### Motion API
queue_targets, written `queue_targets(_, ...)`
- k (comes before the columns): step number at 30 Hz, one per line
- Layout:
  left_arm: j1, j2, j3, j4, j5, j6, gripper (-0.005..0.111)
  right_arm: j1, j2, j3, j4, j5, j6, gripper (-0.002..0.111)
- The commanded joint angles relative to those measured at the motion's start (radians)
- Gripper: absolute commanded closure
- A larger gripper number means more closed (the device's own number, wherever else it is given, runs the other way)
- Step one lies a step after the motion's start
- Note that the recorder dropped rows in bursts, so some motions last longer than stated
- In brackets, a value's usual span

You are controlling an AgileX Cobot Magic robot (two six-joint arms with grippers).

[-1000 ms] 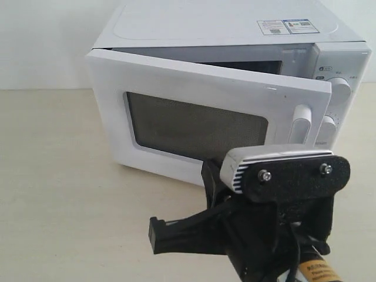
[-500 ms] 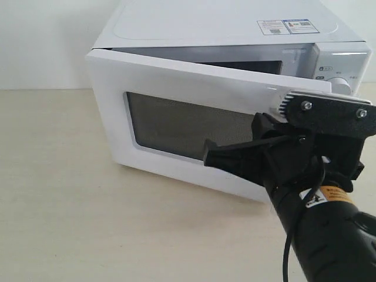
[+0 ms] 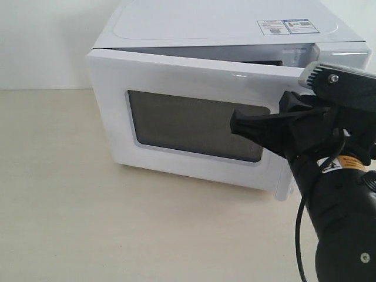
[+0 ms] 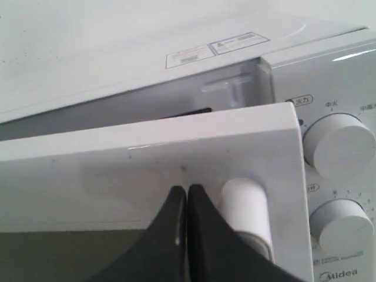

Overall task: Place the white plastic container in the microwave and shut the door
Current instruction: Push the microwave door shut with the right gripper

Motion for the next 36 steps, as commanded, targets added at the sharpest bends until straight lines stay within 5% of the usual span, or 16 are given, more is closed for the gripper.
queue_targets(1,-0.004,-0.003,0.005,-0.013,-0.005,-0.013,0.103,-0.012,0.0,-0.003,-0.101,-0.012,-0.002,0.108)
queue_targets(15,-0.004,-0.003,0.005,-0.013,-0.001,-0.013,0.103,-0.025,0.022,-0.097,-0.06,-0.012,-0.128,0.108)
queue_targets(36,-0.004,-0.003,0.005,-0.016,-0.007,-0.013,0.103,-0.226,0.139,-0.132,-0.167,0.031,-0.06,0.108)
